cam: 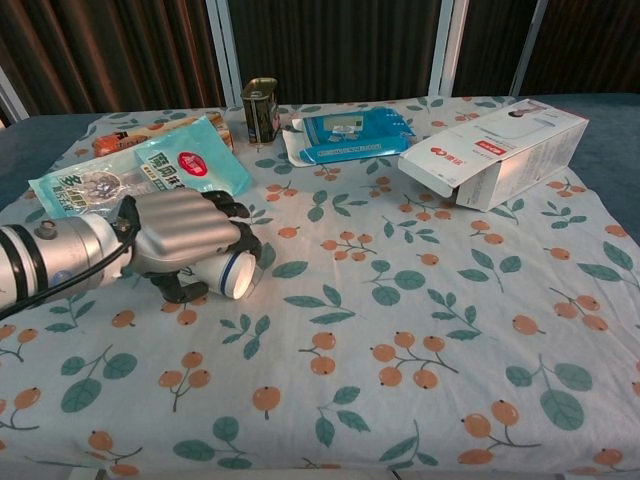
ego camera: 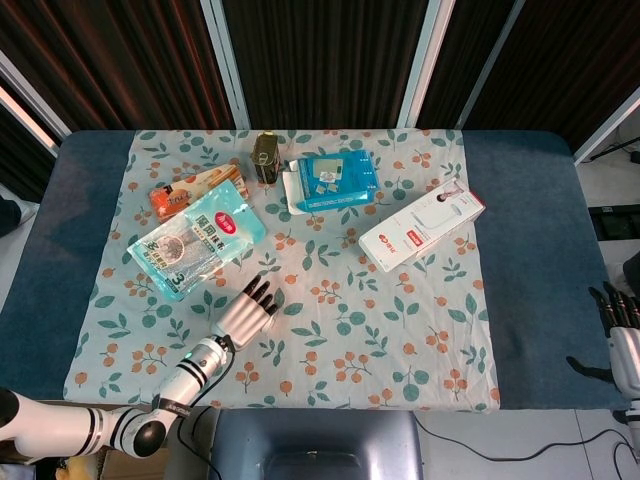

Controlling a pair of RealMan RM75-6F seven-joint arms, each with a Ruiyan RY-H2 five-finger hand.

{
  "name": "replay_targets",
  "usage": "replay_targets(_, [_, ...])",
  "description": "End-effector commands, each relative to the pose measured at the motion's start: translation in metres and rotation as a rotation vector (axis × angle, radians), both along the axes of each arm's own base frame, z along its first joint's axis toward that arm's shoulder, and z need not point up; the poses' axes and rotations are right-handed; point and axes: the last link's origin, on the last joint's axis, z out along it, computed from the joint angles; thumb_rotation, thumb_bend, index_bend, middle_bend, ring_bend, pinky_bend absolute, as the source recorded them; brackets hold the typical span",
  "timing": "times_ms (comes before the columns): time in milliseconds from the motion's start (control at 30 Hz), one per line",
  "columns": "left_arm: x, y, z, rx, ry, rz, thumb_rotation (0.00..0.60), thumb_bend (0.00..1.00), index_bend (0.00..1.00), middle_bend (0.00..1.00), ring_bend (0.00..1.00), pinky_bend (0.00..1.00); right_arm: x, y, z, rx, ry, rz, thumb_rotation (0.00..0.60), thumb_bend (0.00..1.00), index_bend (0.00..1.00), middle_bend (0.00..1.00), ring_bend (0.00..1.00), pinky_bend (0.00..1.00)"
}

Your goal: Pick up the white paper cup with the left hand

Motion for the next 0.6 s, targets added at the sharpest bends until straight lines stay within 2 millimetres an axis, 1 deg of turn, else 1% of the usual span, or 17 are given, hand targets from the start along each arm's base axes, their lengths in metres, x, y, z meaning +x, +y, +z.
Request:
replay_targets(33, [0.001,0.000,0.001,0.004,-0.030,0.003,0.600,0.49,0.35,0.21,0.00,0.00,0.000,0.000,0.000,0.001,0.001,-0.001,0.600,0.11,0.00,0.00,0.00,0.00])
replay_targets(133, [0.005,-0.002,0.005,-0.004,-0.110,0.031,0.600,0.50,0.36,0.23,0.00,0.00,0.000,0.000,0.000,0.003,0.001,-0.003,0.600,0.11,0.00,0.00,0.00,0.00])
replay_targets(233, [0.010,-0.002,0.011,-0.019,-0.242,0.073,0.600,0.50,0.36,0.28,0.00,0.00,0.001,0.000,0.000,0.004,0.001,-0.004,0.600,0.11,0.00,0.00,0.00,0.00])
replay_targets(300, [0.013,-0.002,0.016,-0.042,-0.382,0.129,0.600,0.50,0.36,0.30,0.00,0.00,0.001,-0.001,0.000,0.005,0.002,-0.005,0.600,0.11,0.00,0.00,0.00,0.00])
replay_targets(400, [0.014,0.000,0.022,-0.089,-0.578,0.215,0.600,0.49,0.36,0.31,0.00,0.00,0.001,-0.001,-0.001,0.008,0.002,-0.006,0.600,0.11,0.00,0.00,0.00,0.00])
replay_targets(500, [0.011,0.004,0.024,-0.119,-0.764,0.284,0.600,0.47,0.35,0.30,0.00,0.00,0.002,-0.002,-0.002,0.014,0.001,-0.005,0.600,0.11,0.00,0.00,0.00,0.00])
replay_targets(600, [0.004,0.004,0.021,-0.150,-0.944,0.349,0.600,0.46,0.34,0.29,0.00,0.00,0.002,-0.002,-0.004,0.024,0.003,-0.008,0.600,0.11,0.00,0.00,0.00,0.00])
